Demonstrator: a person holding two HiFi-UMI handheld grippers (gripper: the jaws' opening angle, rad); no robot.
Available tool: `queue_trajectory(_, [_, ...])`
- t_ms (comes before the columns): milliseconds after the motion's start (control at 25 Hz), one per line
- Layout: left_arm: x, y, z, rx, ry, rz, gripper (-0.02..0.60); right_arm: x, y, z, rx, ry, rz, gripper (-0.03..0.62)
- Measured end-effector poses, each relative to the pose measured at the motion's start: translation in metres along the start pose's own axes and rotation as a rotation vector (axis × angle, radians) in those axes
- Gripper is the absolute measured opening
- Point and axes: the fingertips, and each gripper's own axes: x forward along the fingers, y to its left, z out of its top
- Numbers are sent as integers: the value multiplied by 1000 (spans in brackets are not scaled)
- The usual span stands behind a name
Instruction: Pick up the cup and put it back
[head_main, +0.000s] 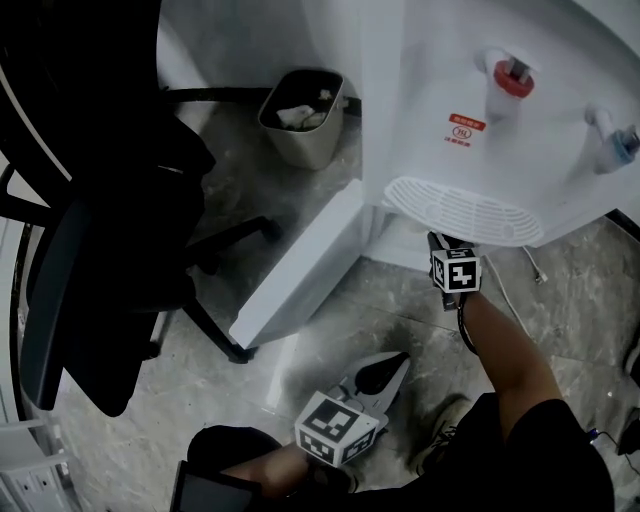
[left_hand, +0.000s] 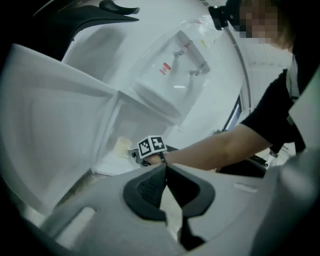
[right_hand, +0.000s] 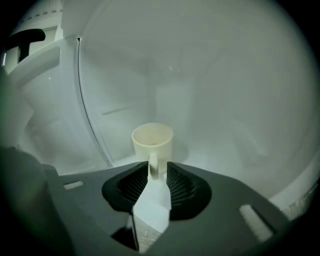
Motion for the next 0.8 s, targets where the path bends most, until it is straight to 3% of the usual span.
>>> queue_trajectory(120, [1, -7, -6, -19, 19, -50, 5, 13, 1, -1, 14, 16, 32, 118])
queue_trajectory(280, [6, -9, 7, -90, -27, -100, 5, 22, 0, -2, 5, 17, 27, 84])
queue_trajectory(560, [14, -10, 2, -76, -1, -121, 5, 19, -8, -4, -42, 26, 21, 55])
queue_trajectory(800, [23, -7, 9, -81, -11, -127, 5, -7, 3, 6, -153, 29, 110, 54])
